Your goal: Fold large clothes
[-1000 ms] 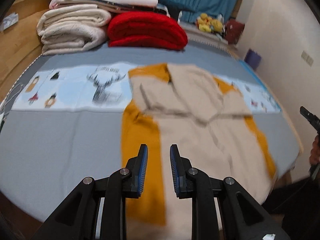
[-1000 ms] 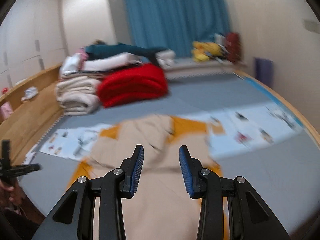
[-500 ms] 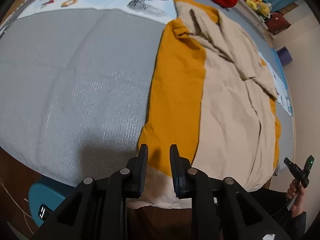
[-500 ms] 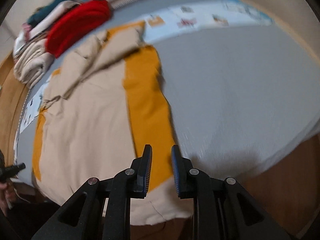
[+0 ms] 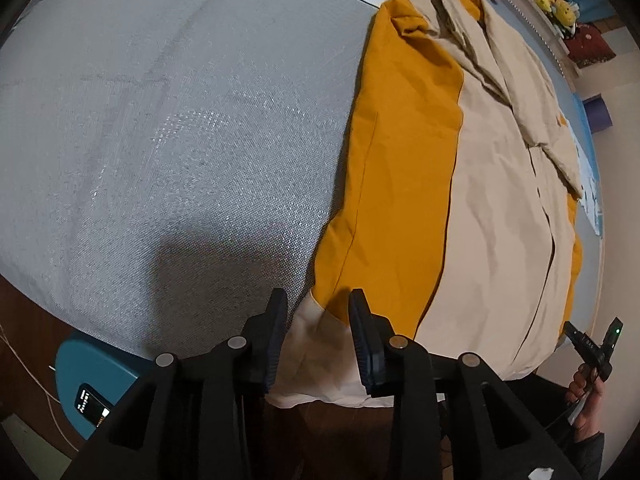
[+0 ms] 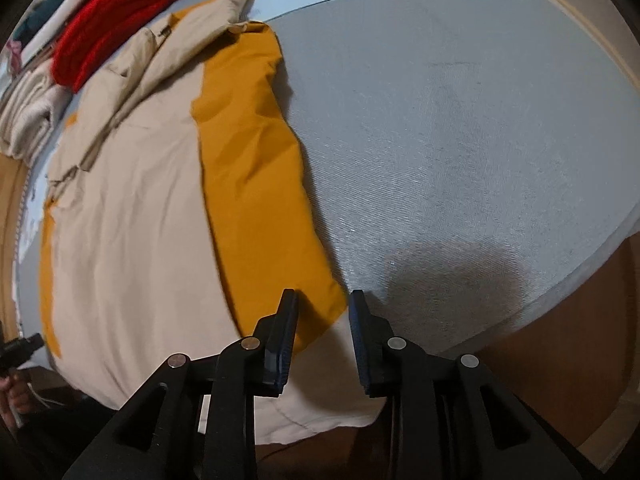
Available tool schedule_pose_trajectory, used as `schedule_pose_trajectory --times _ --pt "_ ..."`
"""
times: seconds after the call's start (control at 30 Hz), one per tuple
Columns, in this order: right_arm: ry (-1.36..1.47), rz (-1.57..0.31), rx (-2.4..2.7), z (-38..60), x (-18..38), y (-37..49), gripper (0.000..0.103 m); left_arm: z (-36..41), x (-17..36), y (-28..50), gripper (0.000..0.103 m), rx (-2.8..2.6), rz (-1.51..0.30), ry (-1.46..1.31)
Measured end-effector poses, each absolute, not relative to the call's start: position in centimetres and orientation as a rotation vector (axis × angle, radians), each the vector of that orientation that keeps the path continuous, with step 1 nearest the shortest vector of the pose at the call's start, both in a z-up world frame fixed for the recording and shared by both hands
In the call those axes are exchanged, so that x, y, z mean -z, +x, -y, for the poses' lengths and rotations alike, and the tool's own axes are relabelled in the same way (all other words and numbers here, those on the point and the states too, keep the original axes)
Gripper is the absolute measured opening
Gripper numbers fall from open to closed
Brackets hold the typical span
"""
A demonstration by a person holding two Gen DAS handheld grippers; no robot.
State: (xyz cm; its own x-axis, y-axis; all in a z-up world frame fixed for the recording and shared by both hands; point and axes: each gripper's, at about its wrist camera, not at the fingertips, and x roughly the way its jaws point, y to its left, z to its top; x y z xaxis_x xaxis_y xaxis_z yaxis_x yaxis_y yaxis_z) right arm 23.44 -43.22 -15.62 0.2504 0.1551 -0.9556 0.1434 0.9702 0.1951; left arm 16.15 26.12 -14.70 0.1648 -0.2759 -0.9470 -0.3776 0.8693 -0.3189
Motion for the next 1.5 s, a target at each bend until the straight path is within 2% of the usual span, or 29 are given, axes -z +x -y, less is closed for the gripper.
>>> schedule_pose_trajectory --times 0.3,0.37,0.53,0.6,0.67,0.7,0.77,0.9,0.97,1.07,1.5 --pt "0.266 -1.356 -0.004 43.5 15.5 23.5 0.044 -24.8 16.1 17.1 0.034 -0.044 -1.487 -0.463" --pt "0.252 -1.363 -0.016 43.1 15.3 23.6 0.051 -24.4 16.4 17.2 0.035 -0.039 -1.501 -0.44" --pt "0.157 -1.374 -0.053 41.5 15.6 23.3 0.054 -23.8 16.8 17.5 0.035 -0.034 -1.51 -0.399" --pt "0.126 -1.37 -0.053 41.2 15.6 23.2 0.05 -23.3 16.8 17.6 0.035 -0.031 -1.507 -0.38" --pt "0.124 -1.366 -0.059 41.1 15.5 23.1 0.024 -22.8 16.8 17.7 0.035 -0.026 -1.507 -0.352" --pt "0.128 -1.362 -0.065 41.1 15.4 23.0 0.018 -22.5 16.8 17.8 0.035 -0.026 -1.506 -0.337" --pt "0.124 -1.349 -0.083 40.9 15.1 22.9 0.009 -21.7 16.8 18.0 0.025 -0.013 -1.503 -0.322" --pt "0.097 -1.304 -0.108 40.3 13.9 22.2 0.005 -20.5 16.2 17.9 0.009 0.021 -1.488 -0.276" --pt "0.122 -1.283 -0.111 40.6 13.2 22.2 0.005 -19.9 15.7 17.8 0.006 0.044 -1.468 -0.262" --pt "0.174 -1.251 -0.12 41.3 12.0 21.9 0.004 -19.2 14.7 17.5 0.004 0.081 -1.434 -0.25" --pt "0.284 -1.092 -0.258 42.5 3.0 19.4 0.003 -19.0 4.6 14.0 0.003 0.3 -1.255 -0.216"
